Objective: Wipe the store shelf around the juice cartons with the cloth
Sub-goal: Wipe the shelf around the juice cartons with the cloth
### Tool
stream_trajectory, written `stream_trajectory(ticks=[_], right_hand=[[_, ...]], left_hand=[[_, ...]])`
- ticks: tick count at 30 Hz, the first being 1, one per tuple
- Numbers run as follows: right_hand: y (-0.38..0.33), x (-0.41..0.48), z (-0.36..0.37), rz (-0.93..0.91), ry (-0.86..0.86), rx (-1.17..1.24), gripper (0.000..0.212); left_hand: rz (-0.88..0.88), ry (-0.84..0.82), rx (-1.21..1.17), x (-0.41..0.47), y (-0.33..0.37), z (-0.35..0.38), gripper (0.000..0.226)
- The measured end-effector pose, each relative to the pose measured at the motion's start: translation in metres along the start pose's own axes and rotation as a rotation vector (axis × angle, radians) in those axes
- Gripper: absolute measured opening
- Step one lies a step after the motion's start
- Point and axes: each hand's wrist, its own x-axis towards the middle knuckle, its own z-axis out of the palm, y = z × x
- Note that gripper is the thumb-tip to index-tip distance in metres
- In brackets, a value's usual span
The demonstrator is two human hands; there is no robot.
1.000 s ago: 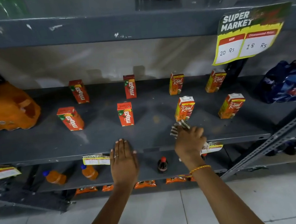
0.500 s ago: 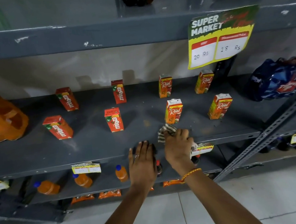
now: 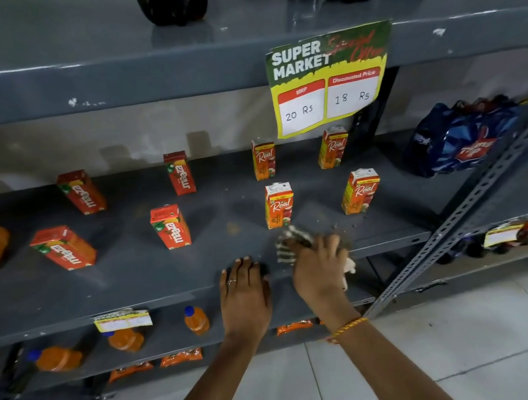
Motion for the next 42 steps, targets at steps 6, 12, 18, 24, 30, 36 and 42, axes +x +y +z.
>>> stream_trajectory(ticks=[6, 12, 18, 24, 30, 36, 42], right_hand=[[-0.003, 0.011, 0.009, -0.035, -0.029, -0.060, 0.039], [0.001, 0.012, 0.010, 0.048, -0.041, -0.035, 0.042], [0.041, 0.025, 0.003, 0.111, -0.081, -0.050, 0.047], [0.097, 0.037, -0.007, 0.201, -0.149, 0.032, 0.046], [0.155, 0.028, -0.018, 0.295, -0.019, 0.130, 0.034], [0.116, 0.028, -0.009, -0.081, -0.063, 0.058, 0.037], [0.148, 0.037, -0.009, 0.041, -0.162, 0.041, 0.040]], left_hand=[[0.126, -0.033, -0.056, 0.012, 0.009, 0.003, 0.036], [0.137, -0.084, -0.133, 0.012, 0.029, 0.015, 0.044], [0.205, -0.139, -0.060, 0.009, 0.053, 0.023, 0.048], [0.163, -0.090, -0.045, 0.016, 0.084, 0.036, 0.038], [0.013, 0.001, -0.060, 0.017, 0.104, 0.048, 0.029], [-0.034, -0.015, -0.054, 0.018, 0.117, 0.050, 0.023], [-0.066, -0.036, 0.000, 0.015, 0.124, 0.052, 0.034]])
